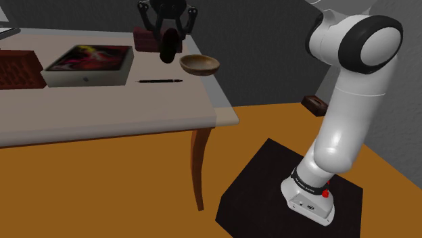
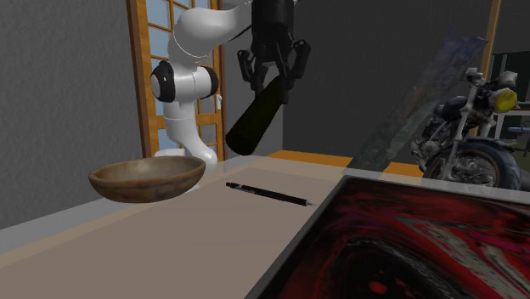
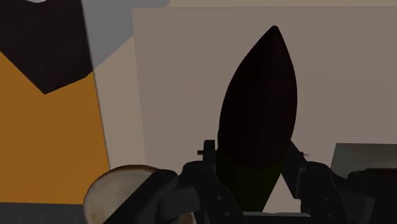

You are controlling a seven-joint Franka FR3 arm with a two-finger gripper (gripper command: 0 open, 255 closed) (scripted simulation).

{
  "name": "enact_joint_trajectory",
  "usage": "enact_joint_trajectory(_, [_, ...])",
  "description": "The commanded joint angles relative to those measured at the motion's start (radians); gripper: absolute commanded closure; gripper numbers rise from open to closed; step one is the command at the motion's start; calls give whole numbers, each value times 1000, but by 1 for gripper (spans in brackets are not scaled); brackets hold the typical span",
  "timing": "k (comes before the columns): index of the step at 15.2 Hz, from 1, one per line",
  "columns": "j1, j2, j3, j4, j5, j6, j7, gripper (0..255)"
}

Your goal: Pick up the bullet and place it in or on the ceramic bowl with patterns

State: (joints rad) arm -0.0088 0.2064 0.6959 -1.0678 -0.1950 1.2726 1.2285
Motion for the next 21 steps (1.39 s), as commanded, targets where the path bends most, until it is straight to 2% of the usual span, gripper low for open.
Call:
enact_joint_trajectory(1, [-61,-47,-18,-56,38,23,-59,255])
enact_joint_trajectory(7, [-183,-111,-86,-112,95,40,-227,255])
enact_joint_trajectory(14, [-285,-110,-164,-94,111,33,-403,255])
enact_joint_trajectory(21, [-313,-193,-182,-293,158,161,-428,255])
